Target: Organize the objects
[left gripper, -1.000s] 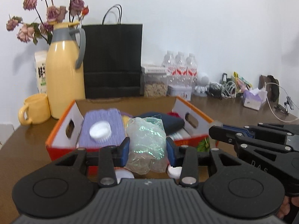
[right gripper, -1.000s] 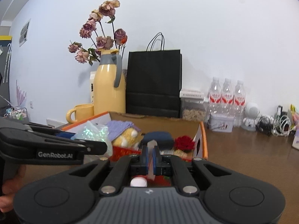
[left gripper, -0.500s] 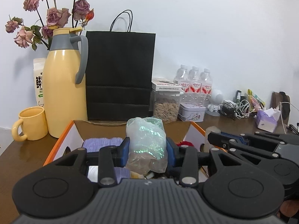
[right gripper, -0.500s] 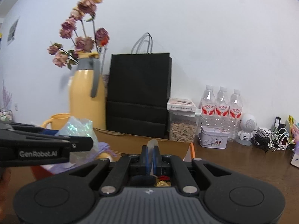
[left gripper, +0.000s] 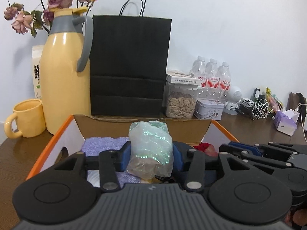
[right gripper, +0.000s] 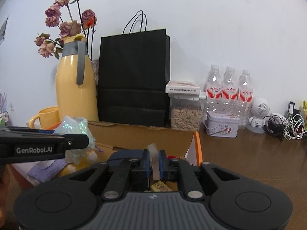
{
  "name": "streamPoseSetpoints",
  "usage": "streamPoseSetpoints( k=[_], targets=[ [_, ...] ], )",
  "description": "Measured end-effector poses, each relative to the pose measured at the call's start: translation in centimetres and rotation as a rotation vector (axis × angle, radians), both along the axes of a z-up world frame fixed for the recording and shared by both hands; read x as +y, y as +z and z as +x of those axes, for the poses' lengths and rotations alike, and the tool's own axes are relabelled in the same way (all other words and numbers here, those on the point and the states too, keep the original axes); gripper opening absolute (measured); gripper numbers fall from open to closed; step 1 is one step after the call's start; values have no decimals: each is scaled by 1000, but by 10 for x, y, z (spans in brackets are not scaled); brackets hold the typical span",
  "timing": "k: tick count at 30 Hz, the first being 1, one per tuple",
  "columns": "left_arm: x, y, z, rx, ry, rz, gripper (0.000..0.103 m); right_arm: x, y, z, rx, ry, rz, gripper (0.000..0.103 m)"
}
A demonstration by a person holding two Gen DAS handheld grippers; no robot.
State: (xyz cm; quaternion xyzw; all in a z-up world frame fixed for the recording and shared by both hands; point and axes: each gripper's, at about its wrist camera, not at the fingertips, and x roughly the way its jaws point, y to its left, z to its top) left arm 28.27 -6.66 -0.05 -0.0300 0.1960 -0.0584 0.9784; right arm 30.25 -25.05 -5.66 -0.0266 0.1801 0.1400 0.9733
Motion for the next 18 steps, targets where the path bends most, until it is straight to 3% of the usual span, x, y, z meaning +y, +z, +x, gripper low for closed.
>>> streamPoseSetpoints(
  k=[2, 4, 5, 6, 9, 12, 18],
  targets=[
    [1, 1, -3, -19, 9, 8, 64, 1, -1, -1, 9, 1, -6, 21],
    [2, 3, -7, -48, 43, 17, 87, 0, -2, -3, 13, -1, -3, 55],
    [3, 3, -9, -62, 59, 26, 91, -1, -2, -5, 12, -1, -2, 62],
    [2, 4, -10, -71, 71, 36, 102, -1, -2, -7, 9, -1, -2, 73],
    [2, 4, -11, -84, 97, 48, 103, -1, -1, -11, 1, -3, 0, 96],
    [2, 6, -13, -83, 101, 43, 103, 0, 0, -15, -3, -1, 3, 102],
    [4, 7, -24, -105, 104, 37, 103, 1, 3, -23, -10, -3, 4, 103]
  ],
)
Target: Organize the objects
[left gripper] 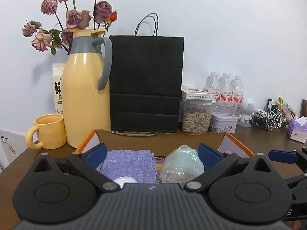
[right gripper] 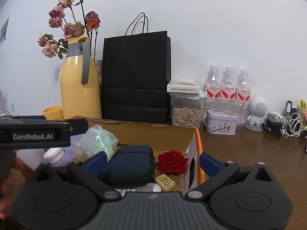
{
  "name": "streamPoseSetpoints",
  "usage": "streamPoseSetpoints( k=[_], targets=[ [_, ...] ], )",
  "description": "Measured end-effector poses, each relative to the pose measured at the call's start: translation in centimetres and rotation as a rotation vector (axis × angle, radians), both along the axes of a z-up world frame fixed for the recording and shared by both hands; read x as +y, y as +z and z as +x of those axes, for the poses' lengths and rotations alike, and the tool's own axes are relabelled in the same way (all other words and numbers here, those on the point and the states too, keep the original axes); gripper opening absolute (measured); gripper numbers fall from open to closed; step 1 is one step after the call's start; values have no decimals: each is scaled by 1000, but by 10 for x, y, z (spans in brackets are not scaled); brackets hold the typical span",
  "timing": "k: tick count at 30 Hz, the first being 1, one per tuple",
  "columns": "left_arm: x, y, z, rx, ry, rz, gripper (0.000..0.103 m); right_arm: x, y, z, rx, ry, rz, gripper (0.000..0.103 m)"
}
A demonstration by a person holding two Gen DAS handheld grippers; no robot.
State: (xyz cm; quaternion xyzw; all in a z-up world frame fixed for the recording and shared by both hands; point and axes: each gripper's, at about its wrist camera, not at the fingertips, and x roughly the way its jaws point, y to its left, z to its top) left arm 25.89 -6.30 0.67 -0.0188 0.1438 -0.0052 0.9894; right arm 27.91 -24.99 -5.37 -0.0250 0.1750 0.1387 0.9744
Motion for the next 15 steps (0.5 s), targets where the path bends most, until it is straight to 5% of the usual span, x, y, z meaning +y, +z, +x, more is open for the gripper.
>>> streamPoseSetpoints(
  k=[15],
  targets=[
    [24, -2, -75, 10, -35, -6, 103, 5, 6, -66, -37, 11, -33, 103]
  ],
)
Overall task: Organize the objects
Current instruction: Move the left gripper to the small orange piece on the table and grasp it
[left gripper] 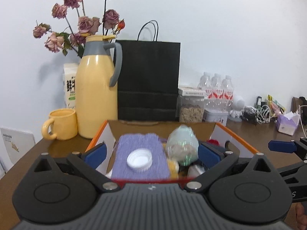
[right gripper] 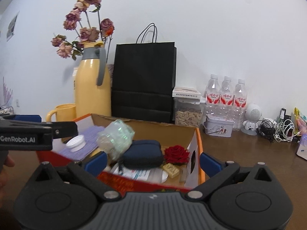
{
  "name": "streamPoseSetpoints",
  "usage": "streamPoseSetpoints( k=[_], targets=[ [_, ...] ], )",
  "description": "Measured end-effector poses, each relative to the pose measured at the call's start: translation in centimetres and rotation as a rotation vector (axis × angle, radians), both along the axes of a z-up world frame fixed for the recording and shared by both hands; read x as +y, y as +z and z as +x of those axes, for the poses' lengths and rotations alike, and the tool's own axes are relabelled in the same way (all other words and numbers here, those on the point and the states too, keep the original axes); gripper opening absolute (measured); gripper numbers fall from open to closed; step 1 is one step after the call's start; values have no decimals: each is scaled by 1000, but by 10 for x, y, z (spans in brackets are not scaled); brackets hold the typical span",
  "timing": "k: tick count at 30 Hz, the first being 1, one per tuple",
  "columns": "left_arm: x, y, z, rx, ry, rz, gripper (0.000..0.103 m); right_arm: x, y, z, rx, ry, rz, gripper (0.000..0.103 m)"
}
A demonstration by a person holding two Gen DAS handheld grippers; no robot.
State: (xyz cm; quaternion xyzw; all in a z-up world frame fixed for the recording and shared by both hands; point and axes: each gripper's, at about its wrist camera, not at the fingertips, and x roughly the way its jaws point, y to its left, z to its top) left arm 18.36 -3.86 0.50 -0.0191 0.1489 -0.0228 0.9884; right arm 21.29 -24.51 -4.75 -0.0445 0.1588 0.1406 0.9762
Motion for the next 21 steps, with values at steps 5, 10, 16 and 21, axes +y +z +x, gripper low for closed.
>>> streamPoseSetpoints(
  k=[5, 10, 16, 21],
  targets=[
    [8, -8, -18, 71, 6, 6, 103, 5, -8, -21, 45, 12, -7, 103],
    [11, -21, -31, 159, 8, 16, 103, 7, -14, -36, 85, -1, -23, 103],
    [11, -35, -40, 249, 5, 15, 103, 5, -26, -44, 151, 2, -14, 103],
    [3, -43, -46, 288, -13, 37, 103, 1, -29, -42, 168, -35, -2, 102]
  ],
)
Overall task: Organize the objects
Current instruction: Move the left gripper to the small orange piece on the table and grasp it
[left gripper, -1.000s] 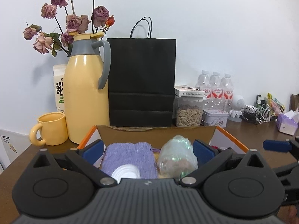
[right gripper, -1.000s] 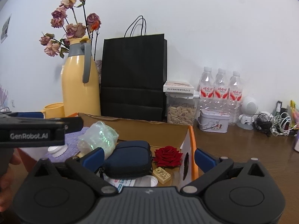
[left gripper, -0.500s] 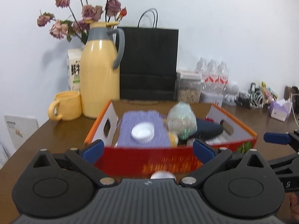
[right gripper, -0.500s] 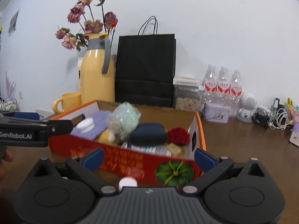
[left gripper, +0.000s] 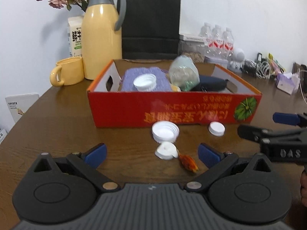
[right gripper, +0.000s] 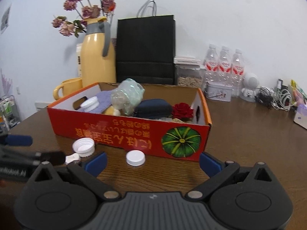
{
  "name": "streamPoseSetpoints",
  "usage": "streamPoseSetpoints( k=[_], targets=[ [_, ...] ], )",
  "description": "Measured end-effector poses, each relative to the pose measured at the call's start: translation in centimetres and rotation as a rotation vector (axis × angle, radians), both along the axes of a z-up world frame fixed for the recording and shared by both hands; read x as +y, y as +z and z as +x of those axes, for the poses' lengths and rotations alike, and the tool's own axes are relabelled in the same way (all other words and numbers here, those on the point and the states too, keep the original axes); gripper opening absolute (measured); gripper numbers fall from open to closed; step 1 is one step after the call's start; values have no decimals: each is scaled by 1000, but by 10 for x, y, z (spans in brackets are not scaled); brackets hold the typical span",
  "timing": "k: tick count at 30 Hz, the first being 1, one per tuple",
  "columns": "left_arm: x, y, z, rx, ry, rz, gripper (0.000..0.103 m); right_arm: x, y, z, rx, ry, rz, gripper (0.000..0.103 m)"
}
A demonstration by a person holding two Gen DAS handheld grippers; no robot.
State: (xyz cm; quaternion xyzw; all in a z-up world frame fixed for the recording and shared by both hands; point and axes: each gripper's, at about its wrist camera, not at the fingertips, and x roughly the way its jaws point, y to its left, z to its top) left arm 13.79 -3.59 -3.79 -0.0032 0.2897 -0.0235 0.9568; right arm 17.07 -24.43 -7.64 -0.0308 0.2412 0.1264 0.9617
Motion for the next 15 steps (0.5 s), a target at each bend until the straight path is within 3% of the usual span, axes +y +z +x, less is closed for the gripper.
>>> streamPoseSetpoints(
  k=[5, 8, 11, 13, 14, 15],
  targets=[
    [-12, -5, 1, 22, -22, 15, 103, -7, -6, 4, 33, -42, 16, 102],
    [-17, -10, 4, 45, -26, 20, 92, -8, -7, 4, 31, -43, 20, 102],
    [-22, -13, 7, 61, -36, 6, 73, -7, -8, 4, 34, -41, 22, 102],
    [-25, -13, 7, 61, -46, 1, 51, -7, -9, 5, 39, -42, 24, 102],
    [-27, -14, 7, 65, -50, 1, 45, -7, -9, 5, 40, -41, 25, 102],
    [-28, -15, 8, 71, -52, 1, 30, -7, -9, 5, 41, -40, 26, 102]
  ],
)
